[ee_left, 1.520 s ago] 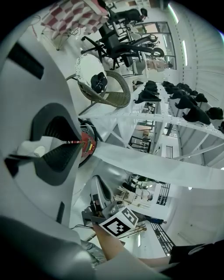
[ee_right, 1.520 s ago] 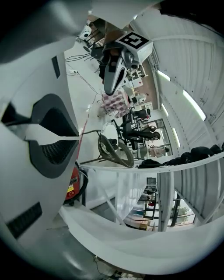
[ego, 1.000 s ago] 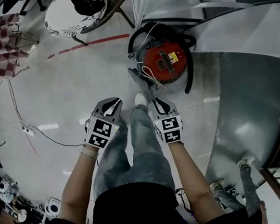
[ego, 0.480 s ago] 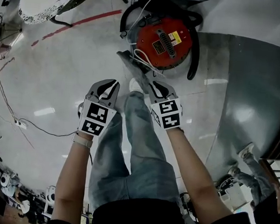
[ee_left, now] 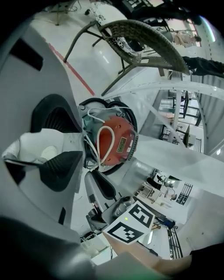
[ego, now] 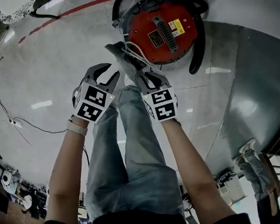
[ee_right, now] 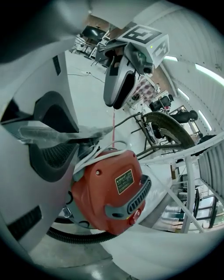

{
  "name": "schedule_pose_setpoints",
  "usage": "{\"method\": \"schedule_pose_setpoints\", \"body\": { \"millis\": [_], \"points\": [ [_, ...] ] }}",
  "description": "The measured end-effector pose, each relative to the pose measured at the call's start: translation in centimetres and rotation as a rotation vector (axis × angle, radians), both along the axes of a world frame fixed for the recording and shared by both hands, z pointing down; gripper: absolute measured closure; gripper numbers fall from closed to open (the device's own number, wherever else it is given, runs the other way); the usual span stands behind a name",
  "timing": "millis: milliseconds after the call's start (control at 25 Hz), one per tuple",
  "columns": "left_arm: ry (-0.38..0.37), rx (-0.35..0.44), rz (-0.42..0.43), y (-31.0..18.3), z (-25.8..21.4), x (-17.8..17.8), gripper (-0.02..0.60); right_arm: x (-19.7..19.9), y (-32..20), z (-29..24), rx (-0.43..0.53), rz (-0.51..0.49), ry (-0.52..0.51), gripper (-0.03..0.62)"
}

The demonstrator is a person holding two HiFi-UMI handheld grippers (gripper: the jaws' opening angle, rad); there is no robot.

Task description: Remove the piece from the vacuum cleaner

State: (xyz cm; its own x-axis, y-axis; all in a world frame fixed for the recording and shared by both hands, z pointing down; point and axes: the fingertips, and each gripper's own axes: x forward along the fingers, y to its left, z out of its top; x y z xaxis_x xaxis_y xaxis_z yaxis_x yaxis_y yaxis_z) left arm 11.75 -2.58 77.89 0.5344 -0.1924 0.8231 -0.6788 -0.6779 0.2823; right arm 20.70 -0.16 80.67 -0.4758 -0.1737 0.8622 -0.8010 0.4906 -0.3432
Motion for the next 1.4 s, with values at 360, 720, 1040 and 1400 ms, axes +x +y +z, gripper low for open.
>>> {"method": "schedule_pose_setpoints", "body": {
  "millis": [360,720,1040,1400],
  "points": [
    [-0.077,0.013,0.160,0.2,5.9,0.9,0.432,-0.3,0.2,3.8,-0.034,-0.007,-0.017,0.490],
    [-0.120,0.131,0.425,-0.6,6.7,3.7,0.411,-0.9,0.6,4.1,-0.013,-0.034,-0.040,0.528],
    [-0.121,0.112,0.643,0.1,7.9,6.0,0.416,-0.8,0.7,4.2,-0.027,-0.041,-0.073,0.528],
    [-0.089,0.114,0.770,0.5,8.2,6.3,0.456,-1.4,0.5,3.6,0.004,-0.044,-0.082,0.537]
  ]
}}
